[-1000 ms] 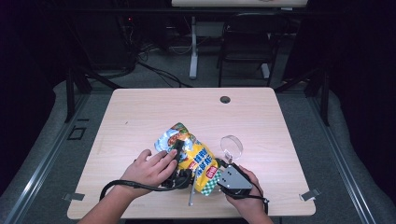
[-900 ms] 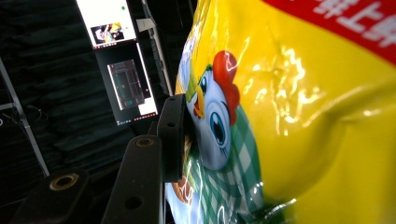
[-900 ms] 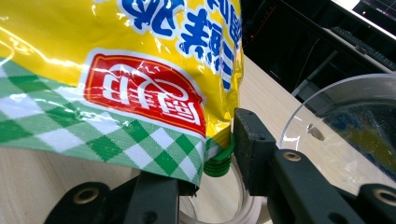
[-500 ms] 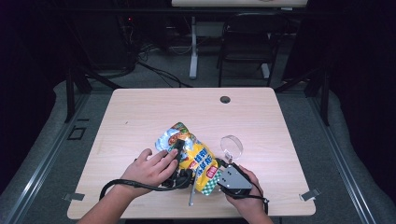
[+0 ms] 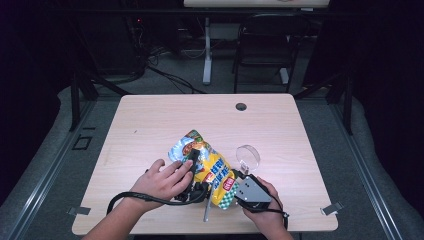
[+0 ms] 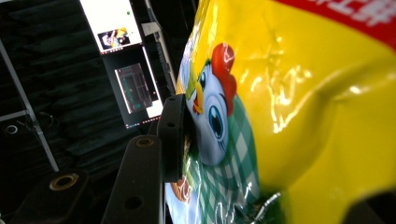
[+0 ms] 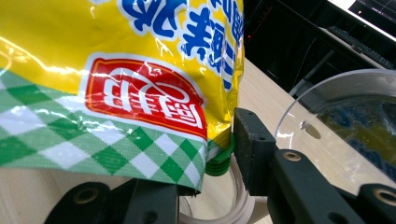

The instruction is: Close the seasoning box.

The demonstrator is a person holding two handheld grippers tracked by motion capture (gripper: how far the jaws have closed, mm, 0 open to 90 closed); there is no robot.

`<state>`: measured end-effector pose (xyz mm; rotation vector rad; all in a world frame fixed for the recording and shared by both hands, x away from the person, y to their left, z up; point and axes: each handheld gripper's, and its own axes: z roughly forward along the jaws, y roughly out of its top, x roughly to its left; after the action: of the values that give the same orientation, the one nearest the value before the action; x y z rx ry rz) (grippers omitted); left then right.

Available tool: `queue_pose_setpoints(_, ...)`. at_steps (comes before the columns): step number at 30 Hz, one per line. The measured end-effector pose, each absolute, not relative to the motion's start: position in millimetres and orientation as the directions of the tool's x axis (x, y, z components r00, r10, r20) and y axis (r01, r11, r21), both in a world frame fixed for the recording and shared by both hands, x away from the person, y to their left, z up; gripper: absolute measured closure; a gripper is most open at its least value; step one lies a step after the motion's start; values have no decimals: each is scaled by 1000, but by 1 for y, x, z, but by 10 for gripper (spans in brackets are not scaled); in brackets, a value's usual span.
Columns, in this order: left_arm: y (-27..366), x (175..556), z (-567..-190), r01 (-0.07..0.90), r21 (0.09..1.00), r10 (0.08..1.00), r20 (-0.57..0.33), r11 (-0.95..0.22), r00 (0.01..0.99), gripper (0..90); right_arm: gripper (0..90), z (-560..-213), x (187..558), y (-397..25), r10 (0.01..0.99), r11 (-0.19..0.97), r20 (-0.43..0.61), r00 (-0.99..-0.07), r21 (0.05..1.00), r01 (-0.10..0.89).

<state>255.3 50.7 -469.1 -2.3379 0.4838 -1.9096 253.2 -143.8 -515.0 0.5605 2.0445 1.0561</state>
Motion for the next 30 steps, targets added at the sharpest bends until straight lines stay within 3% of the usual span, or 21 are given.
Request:
queue_pose_setpoints(12, 50, 255, -470, -187, -252, -289, 935, -949, 204, 686, 713, -517, 254, -142, 669, 559, -421, -613, 828, 40)
queue_pose_setpoints(30, 47, 251, -466, -201, -272, -307, 937, -941, 169, 695, 715, -518, 255, -142, 673, 556, -422, -607, 830, 39)
